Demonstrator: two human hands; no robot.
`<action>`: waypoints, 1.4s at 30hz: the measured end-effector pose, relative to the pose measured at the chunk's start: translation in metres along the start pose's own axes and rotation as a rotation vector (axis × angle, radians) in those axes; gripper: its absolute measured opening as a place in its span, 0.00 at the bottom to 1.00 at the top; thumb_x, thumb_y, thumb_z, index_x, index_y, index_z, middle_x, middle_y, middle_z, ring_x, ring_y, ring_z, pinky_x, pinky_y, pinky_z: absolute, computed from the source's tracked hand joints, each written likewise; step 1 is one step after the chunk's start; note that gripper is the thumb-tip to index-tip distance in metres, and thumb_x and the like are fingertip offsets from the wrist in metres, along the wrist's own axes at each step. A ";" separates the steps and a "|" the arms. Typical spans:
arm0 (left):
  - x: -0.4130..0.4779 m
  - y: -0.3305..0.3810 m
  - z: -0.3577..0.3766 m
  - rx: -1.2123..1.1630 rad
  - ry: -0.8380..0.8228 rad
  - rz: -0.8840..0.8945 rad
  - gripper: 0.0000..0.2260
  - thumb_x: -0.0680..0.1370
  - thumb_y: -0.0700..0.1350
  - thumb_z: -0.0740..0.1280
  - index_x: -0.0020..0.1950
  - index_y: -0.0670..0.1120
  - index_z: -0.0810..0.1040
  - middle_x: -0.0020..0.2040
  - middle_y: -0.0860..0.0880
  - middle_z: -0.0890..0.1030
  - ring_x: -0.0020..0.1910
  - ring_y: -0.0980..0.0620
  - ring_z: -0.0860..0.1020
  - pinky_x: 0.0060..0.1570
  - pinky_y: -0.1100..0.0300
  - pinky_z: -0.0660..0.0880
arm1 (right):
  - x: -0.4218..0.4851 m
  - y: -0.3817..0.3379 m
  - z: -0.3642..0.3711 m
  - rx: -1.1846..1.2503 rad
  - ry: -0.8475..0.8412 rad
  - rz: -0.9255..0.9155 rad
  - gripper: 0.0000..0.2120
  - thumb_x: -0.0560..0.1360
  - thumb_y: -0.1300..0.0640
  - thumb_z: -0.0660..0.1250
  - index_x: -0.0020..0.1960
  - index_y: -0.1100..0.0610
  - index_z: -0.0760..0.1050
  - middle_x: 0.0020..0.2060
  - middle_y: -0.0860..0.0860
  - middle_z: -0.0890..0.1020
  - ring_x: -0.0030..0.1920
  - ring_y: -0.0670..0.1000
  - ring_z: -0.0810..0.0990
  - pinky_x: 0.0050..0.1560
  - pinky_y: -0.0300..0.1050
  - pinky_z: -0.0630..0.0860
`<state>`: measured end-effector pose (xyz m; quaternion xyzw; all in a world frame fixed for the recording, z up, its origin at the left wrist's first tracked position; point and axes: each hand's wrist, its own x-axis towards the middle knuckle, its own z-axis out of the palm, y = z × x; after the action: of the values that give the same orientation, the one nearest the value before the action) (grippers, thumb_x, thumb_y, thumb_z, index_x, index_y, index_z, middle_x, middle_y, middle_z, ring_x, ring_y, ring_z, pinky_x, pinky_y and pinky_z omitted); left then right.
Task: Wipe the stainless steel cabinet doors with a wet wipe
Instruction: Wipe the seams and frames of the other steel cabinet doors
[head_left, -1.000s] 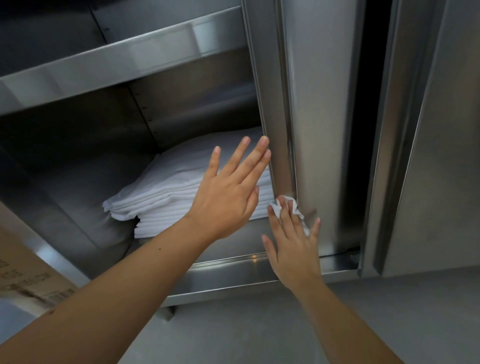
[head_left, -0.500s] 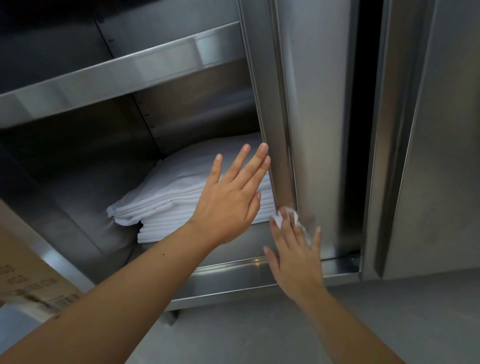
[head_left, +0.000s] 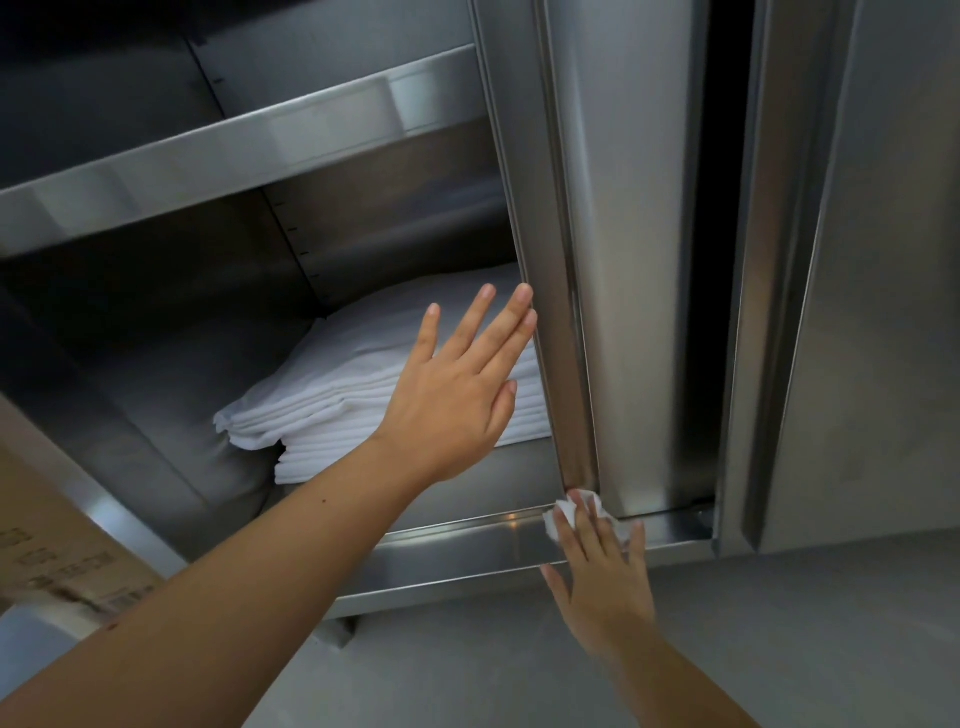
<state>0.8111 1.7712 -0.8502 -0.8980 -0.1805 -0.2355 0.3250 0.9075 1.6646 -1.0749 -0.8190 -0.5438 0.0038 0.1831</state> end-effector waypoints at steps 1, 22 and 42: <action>0.000 -0.001 0.000 0.005 0.002 0.002 0.25 0.78 0.49 0.51 0.74 0.43 0.63 0.75 0.47 0.62 0.73 0.44 0.61 0.65 0.38 0.52 | 0.002 0.000 -0.004 0.005 0.012 -0.002 0.31 0.80 0.40 0.34 0.70 0.54 0.63 0.70 0.54 0.65 0.67 0.56 0.67 0.71 0.58 0.39; 0.000 -0.008 0.000 0.013 0.023 0.046 0.24 0.79 0.48 0.51 0.75 0.45 0.62 0.75 0.48 0.61 0.74 0.44 0.57 0.70 0.42 0.48 | 0.021 -0.013 -0.039 -0.052 0.258 -0.060 0.28 0.80 0.42 0.37 0.71 0.53 0.61 0.71 0.54 0.65 0.66 0.55 0.71 0.64 0.67 0.59; 0.097 -0.103 -0.100 -0.004 0.413 -0.060 0.24 0.81 0.50 0.51 0.76 0.44 0.59 0.76 0.45 0.59 0.75 0.47 0.54 0.71 0.43 0.44 | 0.111 -0.094 -0.266 -0.188 0.781 -0.131 0.29 0.76 0.45 0.52 0.73 0.57 0.61 0.74 0.54 0.61 0.74 0.52 0.57 0.63 0.70 0.48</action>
<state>0.8114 1.7955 -0.6786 -0.8255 -0.1363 -0.4244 0.3461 0.9236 1.7168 -0.7764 -0.7356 -0.4824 -0.3688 0.3003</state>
